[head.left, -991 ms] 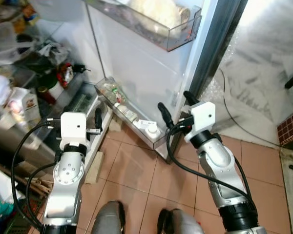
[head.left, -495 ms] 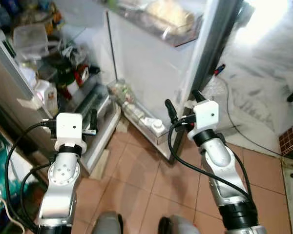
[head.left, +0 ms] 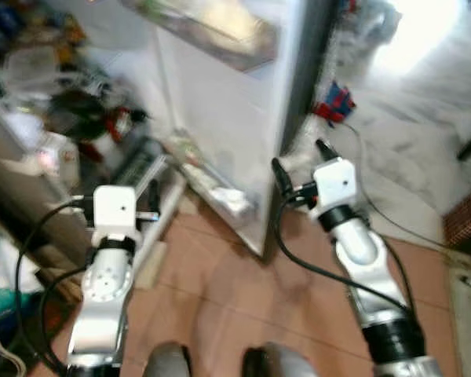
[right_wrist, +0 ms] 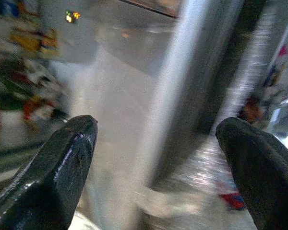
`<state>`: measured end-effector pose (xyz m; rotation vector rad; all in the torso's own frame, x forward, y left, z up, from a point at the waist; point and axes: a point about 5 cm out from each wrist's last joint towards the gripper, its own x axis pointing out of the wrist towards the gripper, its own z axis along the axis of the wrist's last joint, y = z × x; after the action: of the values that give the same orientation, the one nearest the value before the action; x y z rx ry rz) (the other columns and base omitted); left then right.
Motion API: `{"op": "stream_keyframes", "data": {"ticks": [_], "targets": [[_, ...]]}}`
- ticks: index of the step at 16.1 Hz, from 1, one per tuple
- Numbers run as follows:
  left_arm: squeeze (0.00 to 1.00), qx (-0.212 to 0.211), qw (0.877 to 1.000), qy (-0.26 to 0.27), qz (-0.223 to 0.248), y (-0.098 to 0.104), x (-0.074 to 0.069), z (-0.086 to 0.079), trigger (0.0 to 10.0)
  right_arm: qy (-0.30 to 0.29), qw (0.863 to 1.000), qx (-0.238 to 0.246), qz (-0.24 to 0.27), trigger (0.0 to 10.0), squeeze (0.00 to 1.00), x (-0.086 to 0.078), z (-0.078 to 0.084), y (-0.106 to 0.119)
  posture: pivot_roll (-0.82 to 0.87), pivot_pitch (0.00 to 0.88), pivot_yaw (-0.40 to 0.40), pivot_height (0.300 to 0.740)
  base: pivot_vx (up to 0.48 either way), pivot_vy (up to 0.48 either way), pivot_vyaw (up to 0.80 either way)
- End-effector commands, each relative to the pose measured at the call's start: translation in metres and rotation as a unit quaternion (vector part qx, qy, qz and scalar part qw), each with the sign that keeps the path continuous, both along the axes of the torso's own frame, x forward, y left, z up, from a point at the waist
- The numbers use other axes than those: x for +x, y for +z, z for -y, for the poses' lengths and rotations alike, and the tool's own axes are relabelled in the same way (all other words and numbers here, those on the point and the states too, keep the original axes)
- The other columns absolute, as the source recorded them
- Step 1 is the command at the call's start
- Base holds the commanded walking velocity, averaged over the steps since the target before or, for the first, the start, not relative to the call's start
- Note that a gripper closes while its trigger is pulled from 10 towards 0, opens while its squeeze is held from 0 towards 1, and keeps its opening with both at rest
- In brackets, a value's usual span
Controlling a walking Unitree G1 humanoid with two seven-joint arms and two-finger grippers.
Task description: Restocking fridge
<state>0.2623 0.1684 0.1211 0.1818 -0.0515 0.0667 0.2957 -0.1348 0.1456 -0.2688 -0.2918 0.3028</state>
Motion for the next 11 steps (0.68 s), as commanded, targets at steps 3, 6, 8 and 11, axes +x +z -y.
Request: {"op": "stream_keyframes", "data": {"ticks": [3, 6, 8, 11], "targets": [[0.00, 0.000, 1.000, 0.020, -0.004, -0.001, -0.001, -0.006, 10.0, -0.010, 1.000, -0.006, -0.005, 10.0, 0.00, 0.004, 0.003, -0.003, 0.10, 0.104, -0.007, 0.740, 0.000, 0.000, 0.00], [0.00, 0.002, 1.000, 0.019, 0.000, 0.000, -0.001, -0.008, 10.0, -0.025, 1.000, 0.008, -0.006, 10.0, 0.00, 0.014, 0.009, 0.001, 0.10, 0.108, -0.006, 0.740, 0.000, 0.000, 0.00], [0.00, 0.002, 1.000, 0.019, 0.005, 0.001, -0.001, -0.010, 10.0, -0.019, 1.000, 0.005, 0.006, 10.0, 0.00, 0.018, 0.010, 0.005, 0.11, 0.109, -0.006, 0.740, 0.000, 0.000, 0.00], [0.00, 0.000, 1.000, 0.017, 0.007, 0.002, -0.002, -0.012, 10.0, -0.002, 1.000, 0.001, 0.008, 10.0, 0.00, 0.015, 0.003, 0.003, 0.11, 0.110, -0.006, 0.740, 0.314, 0.000, 0.80]]}}
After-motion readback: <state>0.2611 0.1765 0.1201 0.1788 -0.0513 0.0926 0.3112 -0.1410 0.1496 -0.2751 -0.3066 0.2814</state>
